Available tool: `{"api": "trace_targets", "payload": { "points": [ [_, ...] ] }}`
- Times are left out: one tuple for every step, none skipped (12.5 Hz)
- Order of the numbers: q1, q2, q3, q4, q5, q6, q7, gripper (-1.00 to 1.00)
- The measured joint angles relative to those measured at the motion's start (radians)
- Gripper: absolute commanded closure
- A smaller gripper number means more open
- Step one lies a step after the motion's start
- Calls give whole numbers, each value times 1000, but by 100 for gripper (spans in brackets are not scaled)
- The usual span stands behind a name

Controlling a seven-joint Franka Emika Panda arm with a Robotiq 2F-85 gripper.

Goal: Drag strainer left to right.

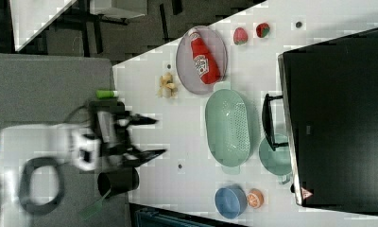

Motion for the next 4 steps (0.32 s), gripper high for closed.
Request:
{"api": "trace_targets", "payload": {
  "points": [
    [-1,-49,-2,33,43,-47,-48,-100],
    [-1,-92,-4,55,46,-79,-79,-100],
    [-5,-124,-8,72,58,-123,-115,-100],
    [-14,-140,-10,96,72,-183,-155,-100]
  ]
}}
